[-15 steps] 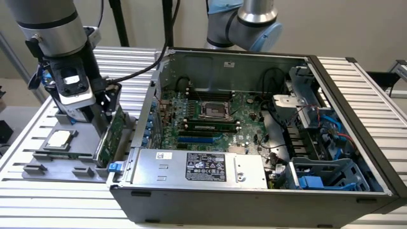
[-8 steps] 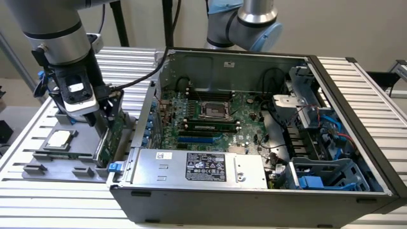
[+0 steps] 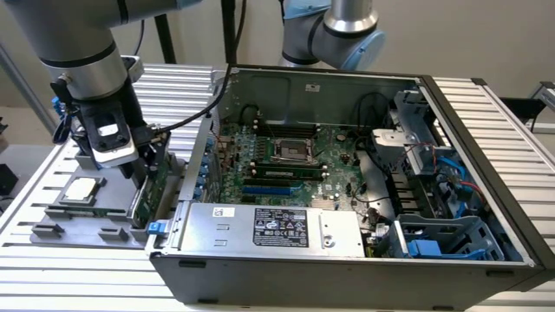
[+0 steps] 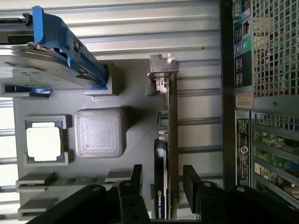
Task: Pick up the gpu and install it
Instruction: 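Pick up the gpu and move the gpu toward the slot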
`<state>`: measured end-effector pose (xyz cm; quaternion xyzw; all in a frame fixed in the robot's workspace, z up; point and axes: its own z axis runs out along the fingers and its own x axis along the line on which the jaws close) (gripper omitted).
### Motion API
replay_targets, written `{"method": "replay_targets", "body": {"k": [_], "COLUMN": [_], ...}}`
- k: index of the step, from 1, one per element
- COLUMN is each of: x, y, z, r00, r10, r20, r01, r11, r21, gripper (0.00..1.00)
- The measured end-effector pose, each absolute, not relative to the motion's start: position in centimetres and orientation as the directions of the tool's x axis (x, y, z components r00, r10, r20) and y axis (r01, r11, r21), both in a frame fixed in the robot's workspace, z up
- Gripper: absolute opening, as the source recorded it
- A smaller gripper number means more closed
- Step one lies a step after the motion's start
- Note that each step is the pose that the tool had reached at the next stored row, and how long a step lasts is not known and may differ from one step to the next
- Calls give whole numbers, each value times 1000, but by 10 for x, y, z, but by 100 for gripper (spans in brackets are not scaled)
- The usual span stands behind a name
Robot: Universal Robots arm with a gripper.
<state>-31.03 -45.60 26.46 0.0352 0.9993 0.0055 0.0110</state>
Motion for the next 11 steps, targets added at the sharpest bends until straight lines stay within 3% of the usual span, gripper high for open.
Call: {"method": "replay_targets", "body": {"k": [11], "x": [-310], "y": [-456], "z": [244], "r00": [-996], "r10": [90], "r20": [-23], "r01": [90], "r11": [996], "r21": [12], "gripper": [48]}}
